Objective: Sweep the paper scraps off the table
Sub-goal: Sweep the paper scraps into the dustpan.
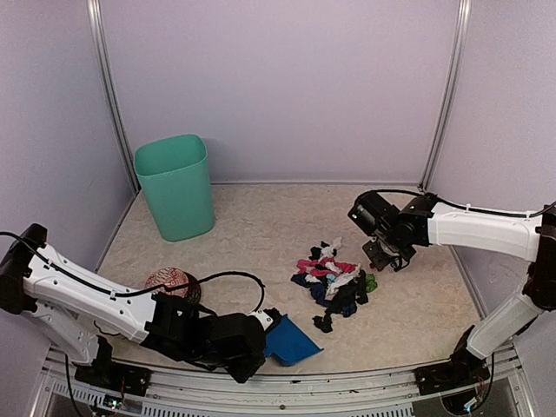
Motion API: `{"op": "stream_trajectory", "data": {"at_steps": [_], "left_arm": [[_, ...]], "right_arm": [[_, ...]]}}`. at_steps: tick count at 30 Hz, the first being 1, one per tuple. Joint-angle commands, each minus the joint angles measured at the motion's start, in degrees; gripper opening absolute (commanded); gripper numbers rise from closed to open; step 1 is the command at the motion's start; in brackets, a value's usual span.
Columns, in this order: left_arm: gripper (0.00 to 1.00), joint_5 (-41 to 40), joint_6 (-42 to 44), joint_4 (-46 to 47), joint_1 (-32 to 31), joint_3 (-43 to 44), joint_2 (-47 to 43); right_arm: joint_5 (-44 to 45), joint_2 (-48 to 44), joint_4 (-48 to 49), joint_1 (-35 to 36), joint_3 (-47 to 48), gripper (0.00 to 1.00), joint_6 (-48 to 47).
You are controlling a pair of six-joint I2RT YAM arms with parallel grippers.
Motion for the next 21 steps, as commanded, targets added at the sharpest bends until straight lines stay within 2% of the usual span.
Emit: {"op": "stream_trajectory", "data": {"at_steps": [1,12,21], "left_arm": [[0.0,1.54,2.56,2.82,2.52,3.15,2.45],[0.0,5.41,5.05,3.47,6.84,8.16,10.16],[0.0,7.1,5.95,5.28,9.51,11.18,14.52]], "right_arm": [[0.76,2.15,-3.81,2.4,1.64,0.0,1.78],[-9.51,2.88,-0.99,5.1,-1.86,0.0,2.06],[-17.11,1.21,0.03,9.97,-2.22,0.0,3.44]]}}
